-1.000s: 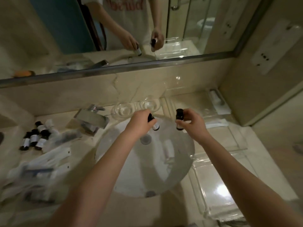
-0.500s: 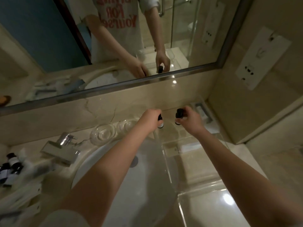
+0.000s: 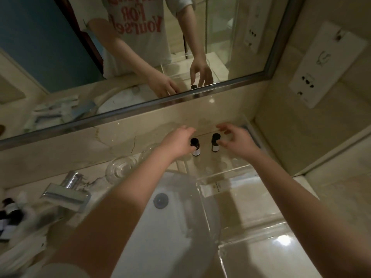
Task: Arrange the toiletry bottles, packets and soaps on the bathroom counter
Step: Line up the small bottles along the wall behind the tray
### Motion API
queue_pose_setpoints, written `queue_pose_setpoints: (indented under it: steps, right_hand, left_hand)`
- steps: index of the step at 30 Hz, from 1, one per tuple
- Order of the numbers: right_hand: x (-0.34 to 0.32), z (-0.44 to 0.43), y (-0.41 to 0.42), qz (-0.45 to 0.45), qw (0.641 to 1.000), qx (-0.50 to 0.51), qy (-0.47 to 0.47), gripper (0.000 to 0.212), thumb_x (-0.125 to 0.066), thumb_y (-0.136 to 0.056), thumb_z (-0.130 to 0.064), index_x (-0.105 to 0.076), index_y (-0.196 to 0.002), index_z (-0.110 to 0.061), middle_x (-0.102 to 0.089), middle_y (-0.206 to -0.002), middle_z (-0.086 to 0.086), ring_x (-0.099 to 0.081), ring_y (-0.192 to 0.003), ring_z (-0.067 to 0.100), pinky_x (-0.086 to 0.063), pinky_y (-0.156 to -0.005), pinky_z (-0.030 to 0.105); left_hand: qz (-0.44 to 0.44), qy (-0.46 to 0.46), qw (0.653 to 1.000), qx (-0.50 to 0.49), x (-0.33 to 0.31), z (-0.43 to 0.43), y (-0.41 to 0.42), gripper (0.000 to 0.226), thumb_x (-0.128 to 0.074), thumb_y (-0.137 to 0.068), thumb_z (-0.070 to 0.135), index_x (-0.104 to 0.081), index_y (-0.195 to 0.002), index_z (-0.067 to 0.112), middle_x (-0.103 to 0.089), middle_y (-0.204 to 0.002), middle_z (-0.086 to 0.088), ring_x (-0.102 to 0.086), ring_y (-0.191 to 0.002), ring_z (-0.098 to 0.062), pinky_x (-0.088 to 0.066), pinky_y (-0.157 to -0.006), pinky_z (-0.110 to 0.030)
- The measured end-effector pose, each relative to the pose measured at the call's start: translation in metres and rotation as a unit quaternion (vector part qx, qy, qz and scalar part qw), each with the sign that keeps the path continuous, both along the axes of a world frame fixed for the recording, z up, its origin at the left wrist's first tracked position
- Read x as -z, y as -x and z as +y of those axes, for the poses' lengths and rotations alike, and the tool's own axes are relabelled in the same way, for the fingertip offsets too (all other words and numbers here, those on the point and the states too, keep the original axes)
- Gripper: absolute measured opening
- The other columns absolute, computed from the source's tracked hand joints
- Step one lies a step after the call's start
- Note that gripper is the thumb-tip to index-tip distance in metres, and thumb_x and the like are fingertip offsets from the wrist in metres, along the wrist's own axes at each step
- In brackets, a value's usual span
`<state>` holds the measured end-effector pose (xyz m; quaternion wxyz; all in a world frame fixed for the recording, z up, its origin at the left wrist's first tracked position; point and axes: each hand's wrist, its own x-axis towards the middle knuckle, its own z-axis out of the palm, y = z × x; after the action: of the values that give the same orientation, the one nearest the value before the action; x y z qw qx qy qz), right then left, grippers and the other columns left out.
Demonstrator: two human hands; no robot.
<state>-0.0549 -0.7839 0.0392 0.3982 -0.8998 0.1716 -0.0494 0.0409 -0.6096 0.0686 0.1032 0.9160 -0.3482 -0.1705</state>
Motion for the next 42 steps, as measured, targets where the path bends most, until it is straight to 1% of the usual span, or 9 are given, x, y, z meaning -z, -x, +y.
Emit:
queue_pose_setpoints:
  steps: [7, 13, 16, 19, 21, 23, 29, 35, 42]
  right_hand:
    - [-0.026, 0.002, -0.017, 0.094, 0.966, -0.141, 0.196, 0.032, -0.061, -0.087, -0.026, -0.059, -0.119, -0.021, -0.058, -0.112, 0.003, -0.057, -0.096, 0.02, -0.051, -0.078, 0.035]
    - [-0.026, 0.006, -0.025, 0.109, 0.947, -0.159, 0.257, 0.016, -0.058, -0.087, -0.027, -0.065, -0.091, -0.013, -0.061, -0.094, 0.006, -0.06, -0.085, 0.025, -0.046, -0.062, 0.029]
    - [-0.023, 0.005, -0.027, 0.121, 0.945, -0.159, 0.26, 0.02, -0.059, -0.086, -0.033, -0.065, -0.092, -0.015, -0.065, -0.093, 0.006, -0.06, -0.082, 0.024, -0.049, -0.064, 0.03]
    - [-0.025, 0.001, -0.023, 0.115, 0.957, -0.15, 0.221, 0.036, -0.061, -0.086, -0.034, -0.058, -0.119, -0.02, -0.065, -0.108, 0.003, -0.061, -0.094, 0.022, -0.054, -0.077, 0.037]
    - [-0.029, -0.002, -0.021, 0.101, 0.962, -0.158, 0.198, 0.046, -0.064, -0.085, -0.03, -0.052, -0.128, -0.022, -0.063, -0.109, 0.002, -0.059, -0.096, 0.02, -0.054, -0.08, 0.038]
    - [-0.03, -0.003, -0.021, 0.096, 0.957, -0.176, 0.209, 0.042, -0.065, -0.084, -0.024, -0.055, -0.125, -0.021, -0.061, -0.108, 0.0, -0.059, -0.095, 0.02, -0.054, -0.08, 0.04]
    - [-0.025, 0.002, -0.023, 0.095, 0.949, -0.176, 0.245, 0.017, -0.059, -0.084, -0.017, -0.064, -0.1, -0.016, -0.063, -0.098, 0.004, -0.059, -0.087, 0.025, -0.053, -0.068, 0.035]
    - [-0.028, -0.002, -0.023, 0.093, 0.957, -0.157, 0.223, 0.019, -0.06, -0.085, -0.015, -0.064, -0.103, -0.014, -0.064, -0.101, 0.008, -0.059, -0.089, 0.026, -0.054, -0.078, 0.043]
    - [-0.036, -0.046, -0.039, 0.074, 0.98, -0.07, 0.171, 0.029, -0.063, -0.086, -0.012, -0.063, -0.114, -0.013, -0.063, -0.112, 0.011, -0.059, -0.096, 0.029, -0.05, -0.086, 0.039]
  left_hand:
    - [0.015, -0.038, 0.997, 0.068, -0.005, -0.006, -0.006, 0.037, -0.057, -0.085, 0.002, -0.064, -0.119, 0.014, -0.064, -0.114, -0.009, -0.06, -0.103, -0.027, -0.051, -0.089, -0.04]
    - [-0.024, -0.032, 0.999, 0.035, 0.002, -0.011, -0.002, 0.018, -0.063, -0.085, 0.021, -0.066, -0.098, 0.009, -0.067, -0.096, -0.011, -0.063, -0.087, -0.028, -0.048, -0.067, -0.032]
    - [-0.037, -0.052, 0.998, 0.018, 0.002, -0.015, -0.001, 0.025, -0.063, -0.085, 0.028, -0.064, -0.096, 0.006, -0.065, -0.094, -0.013, -0.061, -0.083, -0.029, -0.046, -0.064, -0.033]
    - [-0.026, -0.052, 0.998, 0.012, -0.001, -0.016, -0.002, 0.03, -0.066, -0.083, 0.029, -0.061, -0.1, 0.005, -0.063, -0.096, -0.014, -0.059, -0.082, -0.028, -0.046, -0.064, -0.033]
    - [-0.013, -0.036, 0.999, 0.023, -0.003, -0.015, -0.005, 0.04, -0.069, -0.081, 0.025, -0.059, -0.115, 0.006, -0.064, -0.106, -0.013, -0.06, -0.092, -0.027, -0.052, -0.076, -0.037]
    - [0.008, -0.025, 0.998, 0.049, -0.005, -0.015, -0.006, 0.041, -0.067, -0.082, 0.015, -0.059, -0.122, 0.009, -0.064, -0.116, -0.01, -0.06, -0.103, -0.026, -0.051, -0.086, -0.035]
    - [0.001, -0.018, 0.999, 0.033, 0.003, -0.015, -0.007, 0.019, -0.065, -0.084, 0.016, -0.068, -0.1, 0.007, -0.068, -0.099, -0.011, -0.063, -0.089, -0.025, -0.048, -0.072, -0.031]
    - [0.0, 0.01, 1.0, -0.013, 0.002, -0.015, -0.014, 0.016, -0.064, -0.084, 0.017, -0.067, -0.094, 0.004, -0.066, -0.092, -0.013, -0.054, -0.076, -0.023, -0.042, -0.065, -0.029]
    - [-0.008, 0.033, 0.999, -0.006, -0.012, -0.051, -0.028, 0.022, -0.062, -0.086, 0.018, -0.067, -0.099, 0.001, -0.064, -0.092, -0.015, -0.059, -0.085, -0.027, -0.046, -0.068, -0.032]
